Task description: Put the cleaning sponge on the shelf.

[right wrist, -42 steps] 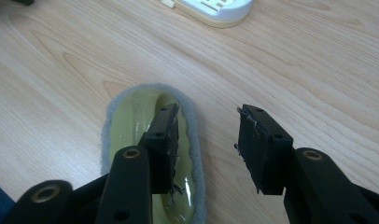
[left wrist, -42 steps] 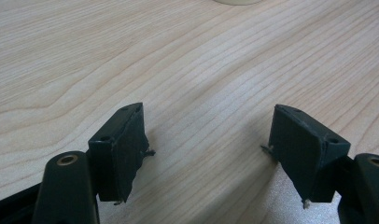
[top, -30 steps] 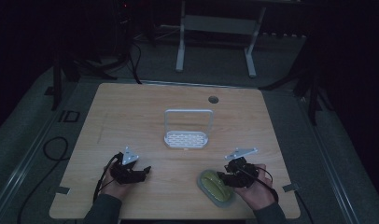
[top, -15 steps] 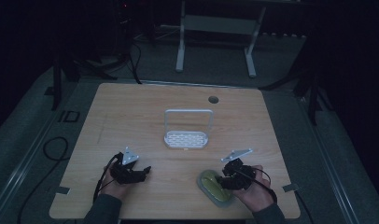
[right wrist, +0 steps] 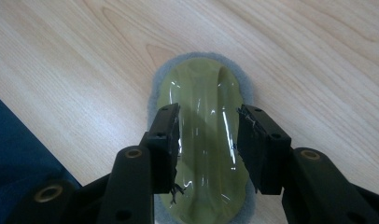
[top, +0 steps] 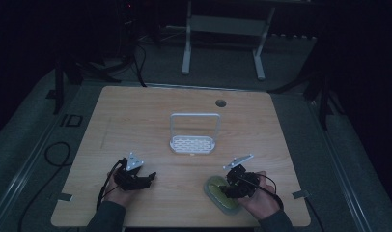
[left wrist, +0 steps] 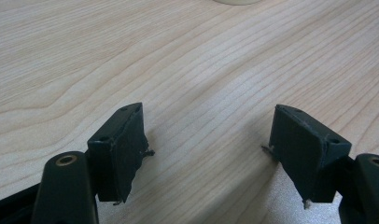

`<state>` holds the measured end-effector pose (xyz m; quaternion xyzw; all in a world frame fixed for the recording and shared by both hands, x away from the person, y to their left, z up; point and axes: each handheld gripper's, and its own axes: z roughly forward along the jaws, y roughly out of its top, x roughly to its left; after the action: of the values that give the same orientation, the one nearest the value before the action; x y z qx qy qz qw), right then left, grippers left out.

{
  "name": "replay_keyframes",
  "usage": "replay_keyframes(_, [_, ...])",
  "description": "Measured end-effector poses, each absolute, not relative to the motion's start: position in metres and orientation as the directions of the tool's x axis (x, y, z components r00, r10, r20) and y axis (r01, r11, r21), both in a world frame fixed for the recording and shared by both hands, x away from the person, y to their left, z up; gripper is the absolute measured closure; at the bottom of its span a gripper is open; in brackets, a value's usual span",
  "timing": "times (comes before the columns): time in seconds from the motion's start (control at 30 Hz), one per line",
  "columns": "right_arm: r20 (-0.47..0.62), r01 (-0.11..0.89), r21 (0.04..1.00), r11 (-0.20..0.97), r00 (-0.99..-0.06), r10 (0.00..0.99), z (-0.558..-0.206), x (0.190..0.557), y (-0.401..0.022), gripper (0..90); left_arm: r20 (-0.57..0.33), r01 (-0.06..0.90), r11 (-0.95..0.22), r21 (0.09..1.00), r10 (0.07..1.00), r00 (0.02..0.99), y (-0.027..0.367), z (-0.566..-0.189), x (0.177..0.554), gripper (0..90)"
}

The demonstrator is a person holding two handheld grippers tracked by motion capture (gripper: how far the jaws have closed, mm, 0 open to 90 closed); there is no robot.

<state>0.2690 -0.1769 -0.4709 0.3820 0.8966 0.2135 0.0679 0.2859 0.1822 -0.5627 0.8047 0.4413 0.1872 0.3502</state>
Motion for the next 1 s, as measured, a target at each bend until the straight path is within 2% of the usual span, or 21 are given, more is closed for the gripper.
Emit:
replay_keyframes(0.43, [0.039,0.654,0.383,0.652,-0.717,0.696,-0.473,0.274,-0.171,58.1,-0.008,0.579,-0.366,0.729,0.841,0.541,0.182,-0.563,0.286,27.0])
replay_keyframes(1.0, [0.048,0.659,0.284,0.697,-0.735,0.676,-0.476,0.282,-0.165,62.2,-0.008,0.579,-0.366,0.729,0.841,0.541,0.182,-0.563,0.286,27.0])
